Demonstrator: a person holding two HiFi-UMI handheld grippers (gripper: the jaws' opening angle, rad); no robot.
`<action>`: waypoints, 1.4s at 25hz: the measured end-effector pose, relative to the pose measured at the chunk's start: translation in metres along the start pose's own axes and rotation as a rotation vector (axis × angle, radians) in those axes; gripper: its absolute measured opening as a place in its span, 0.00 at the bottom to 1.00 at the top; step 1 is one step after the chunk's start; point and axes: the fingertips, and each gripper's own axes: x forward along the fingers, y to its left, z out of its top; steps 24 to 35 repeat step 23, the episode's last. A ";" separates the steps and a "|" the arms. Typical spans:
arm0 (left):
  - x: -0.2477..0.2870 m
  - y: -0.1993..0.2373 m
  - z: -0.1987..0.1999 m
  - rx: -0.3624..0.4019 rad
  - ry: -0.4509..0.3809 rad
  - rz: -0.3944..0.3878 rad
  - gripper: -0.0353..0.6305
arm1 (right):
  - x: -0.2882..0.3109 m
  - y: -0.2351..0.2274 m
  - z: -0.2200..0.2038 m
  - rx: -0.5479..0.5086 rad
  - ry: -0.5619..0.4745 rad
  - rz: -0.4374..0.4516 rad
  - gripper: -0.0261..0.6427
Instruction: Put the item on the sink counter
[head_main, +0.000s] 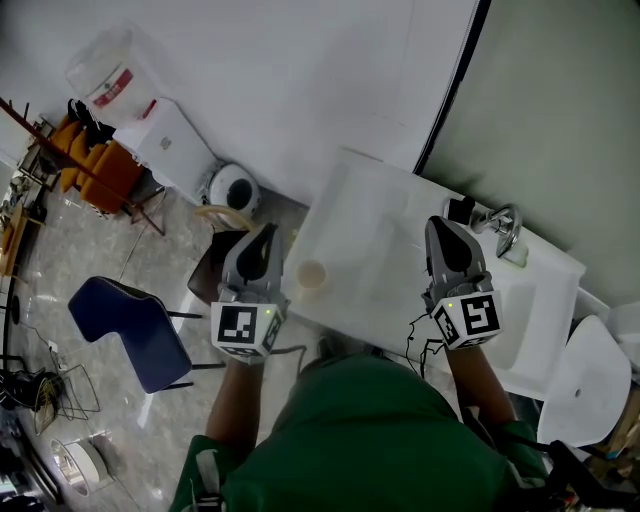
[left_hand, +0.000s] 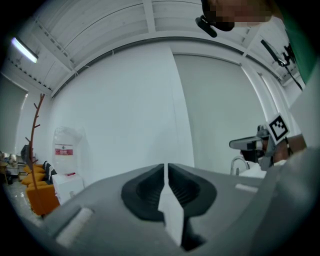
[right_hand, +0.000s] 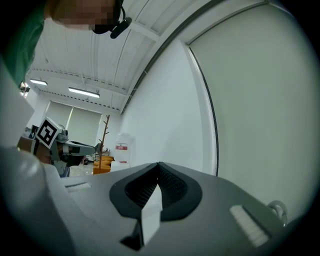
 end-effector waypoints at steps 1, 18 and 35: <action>0.000 0.000 0.000 -0.001 -0.002 -0.001 0.09 | 0.001 0.000 0.000 0.005 -0.001 -0.001 0.04; 0.006 -0.007 -0.002 -0.011 0.012 -0.001 0.10 | 0.002 -0.009 -0.003 0.006 -0.003 0.009 0.04; 0.010 -0.009 -0.002 -0.012 0.014 0.004 0.10 | 0.001 -0.015 -0.004 0.011 -0.005 0.008 0.04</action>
